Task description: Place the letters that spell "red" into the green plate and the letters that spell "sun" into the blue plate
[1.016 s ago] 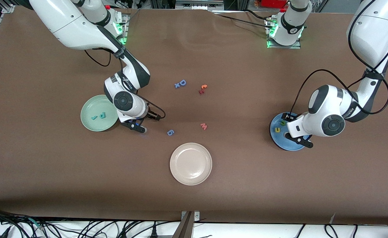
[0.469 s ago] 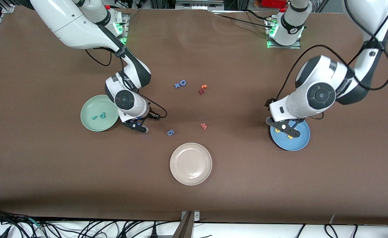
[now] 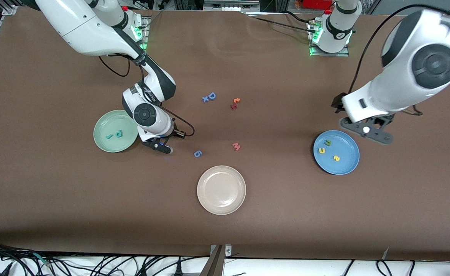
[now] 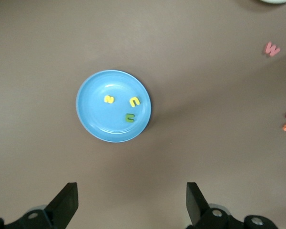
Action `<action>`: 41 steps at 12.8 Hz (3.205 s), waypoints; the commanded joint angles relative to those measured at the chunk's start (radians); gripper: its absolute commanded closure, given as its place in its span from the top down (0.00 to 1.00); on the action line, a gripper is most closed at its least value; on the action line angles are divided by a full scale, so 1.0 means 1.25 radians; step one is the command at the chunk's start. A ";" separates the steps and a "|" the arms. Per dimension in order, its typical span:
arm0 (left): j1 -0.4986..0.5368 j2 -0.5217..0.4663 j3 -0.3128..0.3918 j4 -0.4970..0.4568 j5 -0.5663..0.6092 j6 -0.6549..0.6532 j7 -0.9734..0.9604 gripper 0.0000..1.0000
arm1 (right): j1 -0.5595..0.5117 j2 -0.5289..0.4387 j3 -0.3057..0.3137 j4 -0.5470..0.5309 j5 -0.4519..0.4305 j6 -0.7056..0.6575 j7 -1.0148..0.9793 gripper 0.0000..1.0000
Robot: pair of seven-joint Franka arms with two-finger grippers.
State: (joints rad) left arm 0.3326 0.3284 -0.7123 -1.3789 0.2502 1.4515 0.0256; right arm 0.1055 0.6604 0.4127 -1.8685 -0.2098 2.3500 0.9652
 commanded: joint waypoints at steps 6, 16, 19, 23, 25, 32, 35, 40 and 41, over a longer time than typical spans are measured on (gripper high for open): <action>-0.054 -0.087 0.076 0.033 -0.007 -0.051 0.013 1.00 | -0.002 -0.010 -0.002 -0.009 -0.013 -0.006 0.006 0.20; -0.165 -0.195 0.379 -0.011 -0.231 -0.049 0.007 1.00 | -0.111 -0.134 -0.009 0.017 -0.006 -0.225 -0.210 0.19; -0.165 -0.292 0.382 -0.158 -0.232 0.030 0.003 1.00 | -0.201 -0.149 -0.010 0.016 -0.005 -0.263 -0.378 0.19; -0.240 -0.295 0.431 -0.189 -0.235 0.046 0.003 1.00 | -0.309 -0.111 -0.014 0.004 -0.005 -0.261 -0.540 0.19; -0.250 -0.241 0.490 -0.170 -0.275 0.065 0.006 1.00 | -0.308 -0.107 -0.014 -0.018 -0.003 -0.260 -0.541 0.19; -0.286 -0.248 0.524 -0.152 -0.236 0.062 0.004 1.00 | -0.309 -0.104 -0.014 -0.075 -0.001 -0.272 -0.541 0.22; -0.287 -0.249 0.524 -0.151 -0.233 0.060 -0.001 1.00 | -0.308 -0.103 0.005 -0.082 0.001 -0.285 -0.538 0.22; -0.281 -0.243 0.532 -0.127 -0.231 0.055 -0.011 1.00 | -0.308 -0.087 0.027 -0.081 0.001 -0.276 -0.534 0.62; -0.274 -0.236 0.532 -0.123 -0.224 0.055 -0.006 1.00 | -0.308 -0.088 0.027 -0.076 0.000 -0.274 -0.534 0.94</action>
State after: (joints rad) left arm -0.0169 0.0221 -0.0486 -1.5685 -0.0663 1.5319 0.0199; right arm -0.2712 0.5552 0.4398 -1.9649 -0.2143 2.0056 0.2982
